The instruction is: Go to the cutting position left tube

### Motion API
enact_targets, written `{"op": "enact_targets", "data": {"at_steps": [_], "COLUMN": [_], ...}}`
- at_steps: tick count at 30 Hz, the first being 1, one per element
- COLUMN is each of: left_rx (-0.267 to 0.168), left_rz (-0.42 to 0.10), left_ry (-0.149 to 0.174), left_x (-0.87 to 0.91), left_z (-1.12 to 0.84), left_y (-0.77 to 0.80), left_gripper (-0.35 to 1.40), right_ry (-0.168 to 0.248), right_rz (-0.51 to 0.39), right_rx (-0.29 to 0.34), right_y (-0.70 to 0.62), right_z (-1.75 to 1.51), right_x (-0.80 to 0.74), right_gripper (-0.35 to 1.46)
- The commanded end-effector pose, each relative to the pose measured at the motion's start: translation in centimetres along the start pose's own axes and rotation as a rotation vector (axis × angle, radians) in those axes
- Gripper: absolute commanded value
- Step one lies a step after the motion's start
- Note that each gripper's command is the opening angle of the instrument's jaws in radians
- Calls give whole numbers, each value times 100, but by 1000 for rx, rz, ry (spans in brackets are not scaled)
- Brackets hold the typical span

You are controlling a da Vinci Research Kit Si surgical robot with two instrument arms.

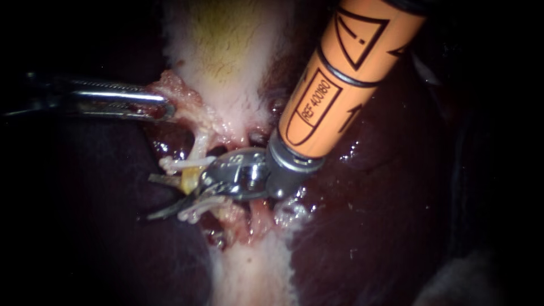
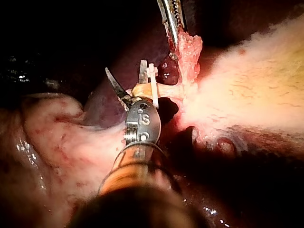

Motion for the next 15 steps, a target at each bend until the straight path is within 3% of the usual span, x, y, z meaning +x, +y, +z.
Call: {"op": "enact_targets", "data": {"at_steps": [1, 5, 15], "left_rx": [-1, -1, -1], "left_rz": [0, 0, 0], "left_ry": [0, 0, 0], "left_x": [0, 0, 0], "left_z": [0, 0, 0], "left_y": [0, -1, -1], "left_gripper": [-35, -35, -35], "right_ry": [2, -3, -1], "right_rz": [2, 8, 6], "right_rx": [8, 36, 32], "right_y": [-4, -13, -10], "right_z": [1, 4, 4], "right_x": [2, 7, 7], "right_gripper": [128, 128, 128]}}
